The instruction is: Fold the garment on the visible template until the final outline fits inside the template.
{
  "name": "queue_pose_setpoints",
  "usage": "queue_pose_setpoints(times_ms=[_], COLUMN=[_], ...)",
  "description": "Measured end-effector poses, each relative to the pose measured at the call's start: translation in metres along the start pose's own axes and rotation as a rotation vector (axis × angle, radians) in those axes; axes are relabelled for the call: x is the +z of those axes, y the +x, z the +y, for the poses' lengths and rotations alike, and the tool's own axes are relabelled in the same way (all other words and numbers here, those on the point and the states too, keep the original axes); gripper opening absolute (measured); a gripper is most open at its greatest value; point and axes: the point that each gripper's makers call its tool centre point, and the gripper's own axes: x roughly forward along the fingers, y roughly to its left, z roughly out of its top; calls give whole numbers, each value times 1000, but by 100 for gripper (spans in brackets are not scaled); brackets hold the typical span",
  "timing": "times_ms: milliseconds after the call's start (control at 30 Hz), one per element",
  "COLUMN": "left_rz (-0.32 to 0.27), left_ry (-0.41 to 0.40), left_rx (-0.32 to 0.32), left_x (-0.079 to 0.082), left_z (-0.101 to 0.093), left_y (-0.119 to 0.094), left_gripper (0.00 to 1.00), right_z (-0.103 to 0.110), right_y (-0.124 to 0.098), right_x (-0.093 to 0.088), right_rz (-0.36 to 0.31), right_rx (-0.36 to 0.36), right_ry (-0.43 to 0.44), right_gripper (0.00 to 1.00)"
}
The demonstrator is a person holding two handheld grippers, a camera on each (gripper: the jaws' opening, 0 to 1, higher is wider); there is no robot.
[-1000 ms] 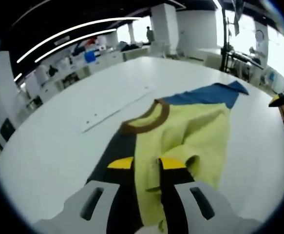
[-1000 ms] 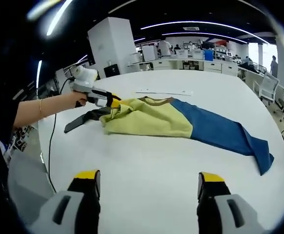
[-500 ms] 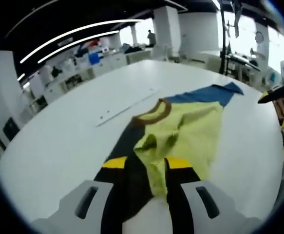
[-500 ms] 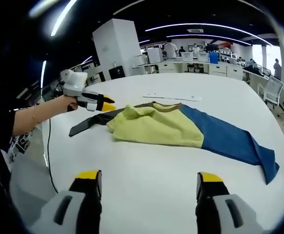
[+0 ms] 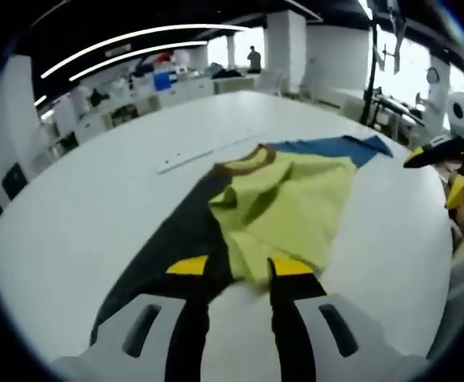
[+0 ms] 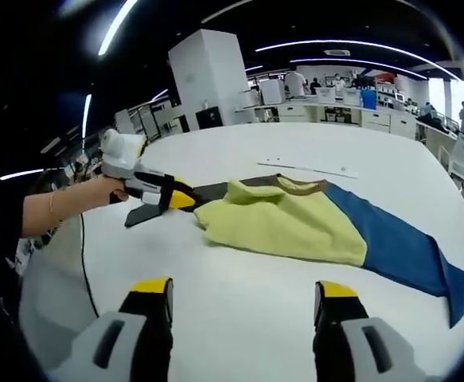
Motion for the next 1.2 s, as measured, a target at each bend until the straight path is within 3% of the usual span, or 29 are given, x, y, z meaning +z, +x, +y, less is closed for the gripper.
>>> queue_pose_setpoints(times_ms=[367, 867, 1200], left_rz=[7, 9, -3], left_ry=[-64, -146, -179], left_rx=[-15, -33, -32], left_x=[-15, -22, -27], left_z=[-6, -8, -9], left_y=[9, 24, 27], left_gripper=[21, 12, 10], right_z=[19, 30, 36], right_y=[38, 94, 124], right_x=[14, 11, 19], right_rz=[-1, -9, -43], right_rx=[72, 91, 24], right_ry=[-33, -16, 11], right_gripper=[65, 53, 45])
